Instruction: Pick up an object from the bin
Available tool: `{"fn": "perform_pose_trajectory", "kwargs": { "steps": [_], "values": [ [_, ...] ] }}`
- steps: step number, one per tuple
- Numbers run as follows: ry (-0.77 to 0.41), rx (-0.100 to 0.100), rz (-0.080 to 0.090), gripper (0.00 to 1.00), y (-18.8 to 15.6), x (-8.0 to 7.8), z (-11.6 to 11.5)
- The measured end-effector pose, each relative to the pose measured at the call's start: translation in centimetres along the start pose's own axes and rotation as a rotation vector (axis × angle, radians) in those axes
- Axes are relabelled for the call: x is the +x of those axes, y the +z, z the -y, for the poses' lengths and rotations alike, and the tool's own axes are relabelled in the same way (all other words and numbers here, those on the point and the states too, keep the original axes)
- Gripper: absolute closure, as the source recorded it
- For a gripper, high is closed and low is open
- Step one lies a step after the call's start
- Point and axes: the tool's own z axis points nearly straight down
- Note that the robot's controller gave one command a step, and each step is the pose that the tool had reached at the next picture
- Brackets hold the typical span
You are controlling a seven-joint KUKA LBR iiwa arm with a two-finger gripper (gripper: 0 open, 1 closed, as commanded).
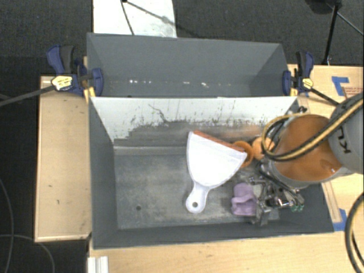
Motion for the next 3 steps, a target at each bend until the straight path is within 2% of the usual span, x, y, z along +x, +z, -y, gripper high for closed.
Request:
{"fn": "perform_pose_trajectory", "kwargs": {
  "steps": [1, 2, 3],
  "values": [
    [-0.053, -0.001, -0.001, 1.0, 0.06, -1.04, -1.62],
    [-0.054, -0.001, -0.002, 0.0, 0.13, -0.99, -1.64],
    [-0.055, -0.001, -0.002, 0.0, 0.14, -0.98, -1.65]
  ]
}}
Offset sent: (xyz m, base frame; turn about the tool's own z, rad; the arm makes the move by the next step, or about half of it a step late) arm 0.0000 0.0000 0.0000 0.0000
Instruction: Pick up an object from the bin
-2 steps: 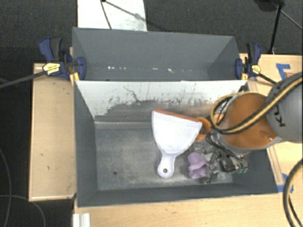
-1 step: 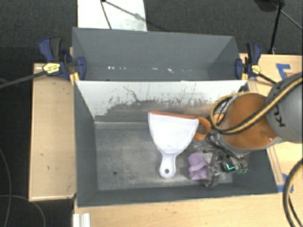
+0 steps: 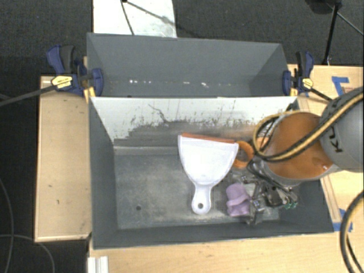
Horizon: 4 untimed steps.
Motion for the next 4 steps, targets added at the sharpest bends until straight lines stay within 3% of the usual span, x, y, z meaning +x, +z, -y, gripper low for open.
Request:
{"fn": "perform_pose_trajectory", "kwargs": {
  "steps": [1, 2, 3, 4],
  "values": [
    [-0.184, 0.0, 0.0, 0.0, 0.0, -0.1, 0.2],
    [0.264, 0.0, -0.004, 1.0, -0.1, -0.6, -1.8],
    [0.263, -0.001, -0.004, 1.0, -0.1, -0.6, -1.9],
    [0.171, -0.002, -0.005, 1.0, -0.1, -1.4, -1.1]
  ]
}}
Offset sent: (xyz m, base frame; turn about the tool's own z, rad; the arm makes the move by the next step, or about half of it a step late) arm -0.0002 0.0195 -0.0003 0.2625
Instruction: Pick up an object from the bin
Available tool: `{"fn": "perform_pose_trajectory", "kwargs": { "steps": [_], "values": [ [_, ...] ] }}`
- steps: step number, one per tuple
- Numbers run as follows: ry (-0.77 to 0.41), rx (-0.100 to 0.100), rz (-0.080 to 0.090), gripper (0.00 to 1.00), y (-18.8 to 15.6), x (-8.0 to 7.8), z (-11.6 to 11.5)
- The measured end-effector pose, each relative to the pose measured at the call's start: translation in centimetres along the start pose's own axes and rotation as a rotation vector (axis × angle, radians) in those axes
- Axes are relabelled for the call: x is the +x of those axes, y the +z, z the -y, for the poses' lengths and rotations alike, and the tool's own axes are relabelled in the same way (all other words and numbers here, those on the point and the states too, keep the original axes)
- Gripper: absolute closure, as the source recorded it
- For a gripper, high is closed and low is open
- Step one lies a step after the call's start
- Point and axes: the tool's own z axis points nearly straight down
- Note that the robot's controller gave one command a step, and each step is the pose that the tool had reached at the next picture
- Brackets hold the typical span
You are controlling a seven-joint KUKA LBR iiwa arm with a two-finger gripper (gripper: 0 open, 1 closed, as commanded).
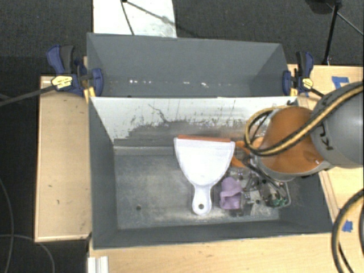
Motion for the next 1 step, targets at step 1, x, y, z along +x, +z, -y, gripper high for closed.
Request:
{"fn": "perform_pose_trajectory", "kwargs": {
  "steps": [1],
  "values": [
    [-0.048, 0.001, -0.001, 1.0, -21.87, 0.16, 2.01]
  ]
}}
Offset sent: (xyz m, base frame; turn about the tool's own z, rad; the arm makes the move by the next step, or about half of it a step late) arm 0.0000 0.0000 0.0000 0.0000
